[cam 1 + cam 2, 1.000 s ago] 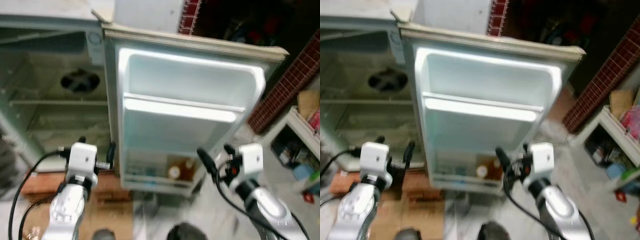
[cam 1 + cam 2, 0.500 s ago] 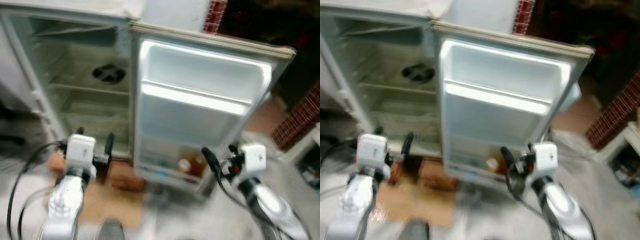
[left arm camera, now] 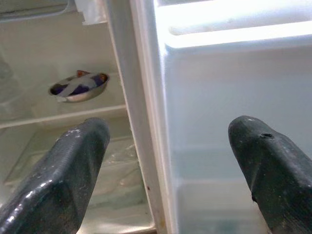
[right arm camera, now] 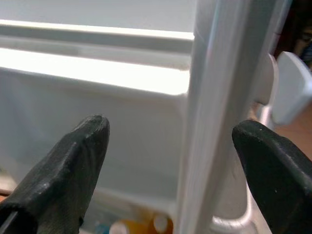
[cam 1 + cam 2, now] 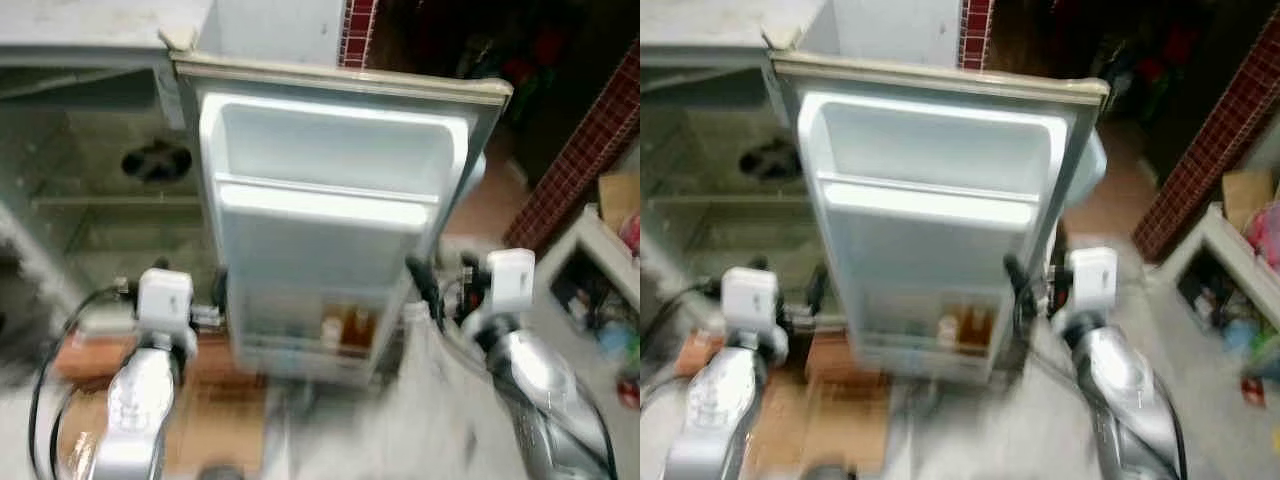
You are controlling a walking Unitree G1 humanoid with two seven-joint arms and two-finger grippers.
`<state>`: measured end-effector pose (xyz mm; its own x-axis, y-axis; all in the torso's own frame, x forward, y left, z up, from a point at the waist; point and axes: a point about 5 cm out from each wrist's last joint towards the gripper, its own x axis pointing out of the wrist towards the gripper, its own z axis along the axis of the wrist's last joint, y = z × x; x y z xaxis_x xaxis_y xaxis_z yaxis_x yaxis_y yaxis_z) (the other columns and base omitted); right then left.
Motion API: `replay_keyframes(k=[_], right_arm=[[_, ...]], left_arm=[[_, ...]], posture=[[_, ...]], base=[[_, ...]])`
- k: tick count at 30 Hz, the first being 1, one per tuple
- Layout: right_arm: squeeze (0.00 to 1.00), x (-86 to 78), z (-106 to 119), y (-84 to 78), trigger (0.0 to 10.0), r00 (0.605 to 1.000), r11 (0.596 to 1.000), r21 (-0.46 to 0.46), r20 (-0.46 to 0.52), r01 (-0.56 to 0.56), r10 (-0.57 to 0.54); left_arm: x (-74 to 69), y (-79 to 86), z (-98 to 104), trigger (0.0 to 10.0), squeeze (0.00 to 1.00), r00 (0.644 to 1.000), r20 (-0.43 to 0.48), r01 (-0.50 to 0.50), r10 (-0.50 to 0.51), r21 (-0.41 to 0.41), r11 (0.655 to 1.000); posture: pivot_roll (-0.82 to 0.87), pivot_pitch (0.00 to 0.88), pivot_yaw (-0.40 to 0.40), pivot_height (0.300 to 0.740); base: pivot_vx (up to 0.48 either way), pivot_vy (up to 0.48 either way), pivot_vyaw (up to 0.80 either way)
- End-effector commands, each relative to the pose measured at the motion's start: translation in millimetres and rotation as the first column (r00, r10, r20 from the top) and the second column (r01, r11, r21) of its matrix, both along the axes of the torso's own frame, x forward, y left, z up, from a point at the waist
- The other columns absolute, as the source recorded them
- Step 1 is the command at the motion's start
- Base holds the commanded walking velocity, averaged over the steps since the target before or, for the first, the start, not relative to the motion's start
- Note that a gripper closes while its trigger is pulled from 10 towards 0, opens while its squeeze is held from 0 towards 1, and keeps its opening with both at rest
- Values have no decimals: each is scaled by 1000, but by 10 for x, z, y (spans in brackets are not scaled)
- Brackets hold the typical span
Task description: Restocking fridge
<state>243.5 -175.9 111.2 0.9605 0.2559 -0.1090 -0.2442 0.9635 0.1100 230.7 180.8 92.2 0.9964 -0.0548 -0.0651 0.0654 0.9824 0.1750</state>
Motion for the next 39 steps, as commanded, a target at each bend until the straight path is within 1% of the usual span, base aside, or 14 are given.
replay_keyframes(k=[1,3,6,7,8,12,16,18,21,22,24,28,37,39], right_arm=[[0,10,6,59,10000,999,999,17,1,-42,42],[0,1,-21,72,10000,997,997,24,-16,-75,75],[0,-34,-98,126,10000,975,977,55,-78,-206,210],[0,-59,-136,155,10000,940,946,73,-114,-315,322],[0,-67,-153,157,10000,922,931,77,-128,-358,365],[0,-29,-188,100,10000,903,916,86,-150,-393,402],[0,23,-215,4,10000,874,892,58,-179,-449,452],[0,76,-267,-100,10000,855,876,3,-216,-482,472],[0,123,-282,-146,10000,859,877,-36,-223,-479,460],[0,213,-293,-208,10000,879,887,-99,-222,-450,421],[0,387,-256,-292,10000,924,916,-167,-182,-365,335],[0,484,-129,-257,10000,948,936,-159,-93,-315,304],[0,534,-120,-126,10000,945,934,-151,-11,-325,327],[0,554,-93,-118,10000,953,942,-154,13,-297,303]], left_arm=[[-7,74,-13,10000,0,1000,-9,-17,17,17,1000],[-5,76,-17,10000,0,1000,-9,-17,17,17,1000],[-5,77,-23,10000,0,1000,-10,-17,17,17,1000],[-6,66,-27,10000,0,1000,-10,-16,16,17,1000],[-6,59,-29,10000,0,1000,-8,-17,17,18,1000],[-11,53,-35,10000,0,1000,-6,-21,22,24,999],[-36,65,-48,10000,0,1000,-10,-29,29,28,999],[-67,76,-64,10000,0,999,-16,-34,35,36,999],[-74,79,-69,10000,0,999,-19,-43,44,30,999],[-77,98,-73,10000,0,996,-15,-82,83,40,996],[-75,146,-115,10000,0,988,-44,-147,150,65,987],[-81,172,-116,10000,0,987,-42,-156,158,55,986],[-84,212,-139,10000,0,980,-65,-184,188,65,981],[-77,211,-148,10000,0,981,-78,-172,176,48,984]], posture=[[45,0,-78,716],[44,0,-78,716],[43,0,-78,716],[44,0,-78,716],[44,0,-78,716],[49,0,-79,716],[62,0,-86,716],[67,0,-87,716],[68,0,-88,716],[73,0,-88,716],[79,0,-91,716],[89,0,-91,716],[89,0,-81,716],[89,0,-77,716]], base=[[300,-371,0],[300,-371,0],[300,-371,0],[300,-371,0],[300,-371,0],[259,-401,0],[243,-410,0],[120,-412,0],[0,-432,0],[0,0,0],[0,0,0],[0,0,366],[0,0,738],[0,0,741]])
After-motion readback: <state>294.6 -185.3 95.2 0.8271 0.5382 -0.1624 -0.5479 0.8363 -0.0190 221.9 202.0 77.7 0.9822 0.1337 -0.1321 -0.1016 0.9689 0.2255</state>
